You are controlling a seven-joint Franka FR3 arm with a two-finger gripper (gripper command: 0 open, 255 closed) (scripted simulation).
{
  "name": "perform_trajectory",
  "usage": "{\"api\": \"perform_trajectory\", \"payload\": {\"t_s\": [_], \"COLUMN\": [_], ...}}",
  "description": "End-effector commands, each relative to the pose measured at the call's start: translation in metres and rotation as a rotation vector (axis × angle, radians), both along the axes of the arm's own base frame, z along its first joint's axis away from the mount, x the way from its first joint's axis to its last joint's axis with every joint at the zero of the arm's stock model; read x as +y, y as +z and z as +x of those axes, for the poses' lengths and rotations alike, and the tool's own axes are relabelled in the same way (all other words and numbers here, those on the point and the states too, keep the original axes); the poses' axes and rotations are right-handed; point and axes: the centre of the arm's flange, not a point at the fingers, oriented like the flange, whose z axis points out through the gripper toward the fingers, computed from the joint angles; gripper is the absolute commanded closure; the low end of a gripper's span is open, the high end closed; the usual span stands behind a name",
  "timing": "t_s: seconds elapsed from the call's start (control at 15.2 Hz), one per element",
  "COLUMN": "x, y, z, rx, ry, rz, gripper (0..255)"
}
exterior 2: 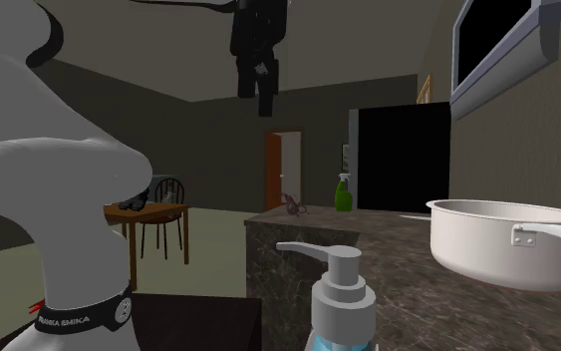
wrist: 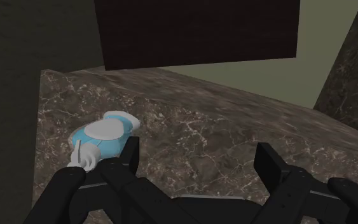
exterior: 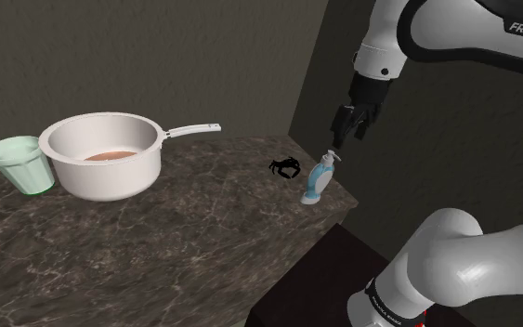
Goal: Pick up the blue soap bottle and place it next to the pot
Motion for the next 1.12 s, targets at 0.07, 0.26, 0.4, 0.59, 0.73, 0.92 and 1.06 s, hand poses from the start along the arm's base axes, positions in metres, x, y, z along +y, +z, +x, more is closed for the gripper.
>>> {"api": "perform_trajectory", "payload": {"t_s": [0.07, 0.26, 0.4, 0.59, 0.73, 0.92, 1.06], "x": [-0.011, -0.042, -0.063, -0.094, -0.115, -0.145, -0.165], "y": [-0.007, -0.027, -0.041, -0.062, -0.076, -0.097, -0.111], "z": [0.004, 0.018, 0.027, 0.041, 0.050, 0.065, 0.076], "rx": [-0.002, -0.007, -0.011, -0.017, -0.020, -0.026, -0.030], "ry": [0.004, 0.018, 0.026, 0.040, 0.048, 0.062, 0.070], "rz": [0.002, 0.008, 0.013, 0.019, 0.023, 0.029, 0.034], "gripper": [0, 0, 0, 0, 0, 0, 0]}}
